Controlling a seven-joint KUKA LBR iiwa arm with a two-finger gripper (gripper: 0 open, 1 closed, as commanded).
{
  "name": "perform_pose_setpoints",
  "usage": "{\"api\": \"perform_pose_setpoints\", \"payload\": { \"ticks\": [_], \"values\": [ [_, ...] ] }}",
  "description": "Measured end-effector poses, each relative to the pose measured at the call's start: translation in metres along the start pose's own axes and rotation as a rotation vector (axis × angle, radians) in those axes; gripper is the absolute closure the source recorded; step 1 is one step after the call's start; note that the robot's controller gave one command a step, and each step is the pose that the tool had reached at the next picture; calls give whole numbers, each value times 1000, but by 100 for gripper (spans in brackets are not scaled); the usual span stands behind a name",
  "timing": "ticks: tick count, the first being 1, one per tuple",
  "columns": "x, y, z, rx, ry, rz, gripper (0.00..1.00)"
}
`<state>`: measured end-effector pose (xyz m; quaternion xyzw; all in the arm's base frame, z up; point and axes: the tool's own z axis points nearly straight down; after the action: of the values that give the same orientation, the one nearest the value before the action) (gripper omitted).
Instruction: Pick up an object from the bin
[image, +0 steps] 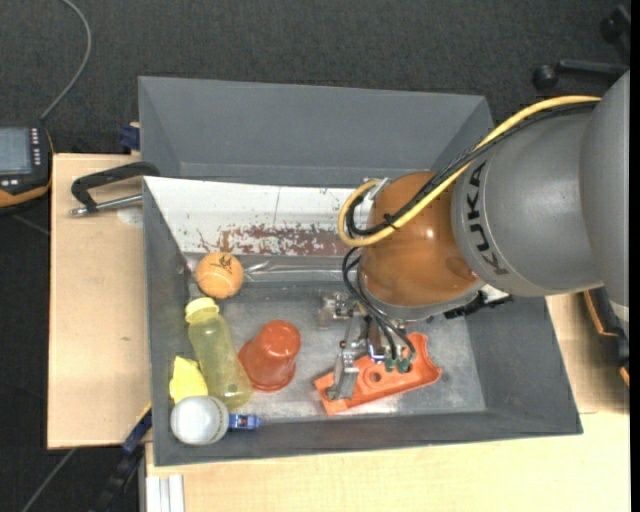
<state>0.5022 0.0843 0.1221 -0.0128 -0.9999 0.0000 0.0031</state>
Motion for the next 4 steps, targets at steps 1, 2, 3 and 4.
{"api": "perform_pose_setpoints", "payload": {
  "ticks": [1,2,3,4],
  "values": [
    [-9,-24,35,-6,-10,10,0],
    [5,-46,53,-1,1,-32,0],
    [9,-52,52,-5,-7,-173,0],
    [4,-94,51,-4,-7,-252,0]
  ]
}}
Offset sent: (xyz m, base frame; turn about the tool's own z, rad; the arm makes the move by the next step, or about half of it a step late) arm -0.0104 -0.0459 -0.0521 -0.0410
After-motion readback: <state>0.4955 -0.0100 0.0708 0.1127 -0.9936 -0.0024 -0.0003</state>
